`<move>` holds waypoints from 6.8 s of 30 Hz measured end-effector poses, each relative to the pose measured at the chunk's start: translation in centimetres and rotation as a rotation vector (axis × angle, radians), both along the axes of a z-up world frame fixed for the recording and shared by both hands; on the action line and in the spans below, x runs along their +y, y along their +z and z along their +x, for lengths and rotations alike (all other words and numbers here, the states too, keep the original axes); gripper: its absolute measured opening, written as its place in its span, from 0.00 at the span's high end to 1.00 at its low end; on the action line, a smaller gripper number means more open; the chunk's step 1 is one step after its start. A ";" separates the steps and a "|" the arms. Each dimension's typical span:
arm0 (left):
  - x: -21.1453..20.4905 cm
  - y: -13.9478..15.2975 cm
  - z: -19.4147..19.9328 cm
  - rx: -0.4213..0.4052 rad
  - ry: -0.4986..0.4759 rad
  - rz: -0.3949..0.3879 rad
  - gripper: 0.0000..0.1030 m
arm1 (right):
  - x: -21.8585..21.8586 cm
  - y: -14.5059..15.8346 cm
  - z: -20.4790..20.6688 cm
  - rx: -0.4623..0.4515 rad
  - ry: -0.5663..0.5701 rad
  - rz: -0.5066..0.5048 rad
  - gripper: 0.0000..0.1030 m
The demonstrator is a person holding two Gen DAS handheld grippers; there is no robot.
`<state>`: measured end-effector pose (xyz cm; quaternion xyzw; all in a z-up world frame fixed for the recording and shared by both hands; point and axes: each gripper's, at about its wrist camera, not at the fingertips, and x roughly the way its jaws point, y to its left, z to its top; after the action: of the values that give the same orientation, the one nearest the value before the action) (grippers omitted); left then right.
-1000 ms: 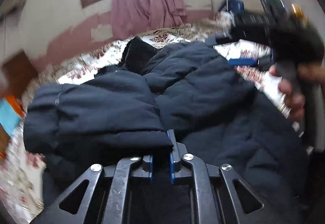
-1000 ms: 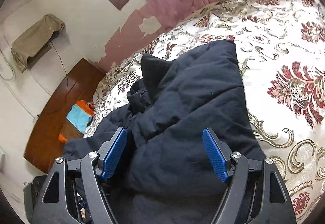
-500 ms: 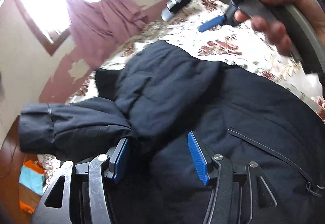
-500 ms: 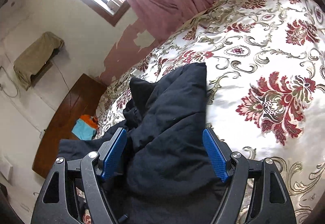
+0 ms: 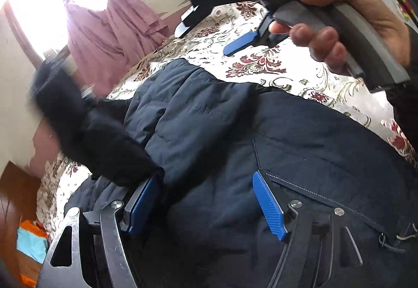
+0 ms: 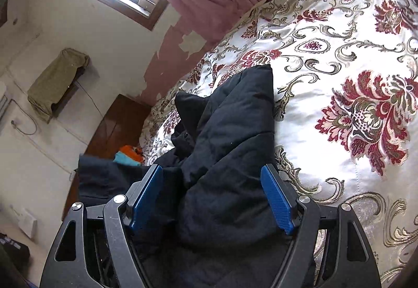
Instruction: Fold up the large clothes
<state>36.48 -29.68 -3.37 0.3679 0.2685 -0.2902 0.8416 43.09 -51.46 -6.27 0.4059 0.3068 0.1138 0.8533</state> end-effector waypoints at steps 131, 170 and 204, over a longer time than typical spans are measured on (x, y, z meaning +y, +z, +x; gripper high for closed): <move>27.5 22.2 -5.8 -0.006 0.751 -0.528 0.00 | 18.2 27.0 -9.8 -0.052 0.083 -0.812 0.14; 18.1 -3.1 40.2 0.162 0.827 -0.451 0.15 | 17.1 2.3 27.1 -0.008 -0.101 -0.668 0.73; 20.3 -7.6 30.8 0.346 0.707 -0.691 0.95 | 13.8 -1.2 15.3 -0.029 -0.039 -0.681 0.90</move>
<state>67.26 -9.35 -11.01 -0.0978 0.4001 -0.1166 0.9038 58.42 -37.68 -7.44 0.1018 0.3071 -0.0057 0.9462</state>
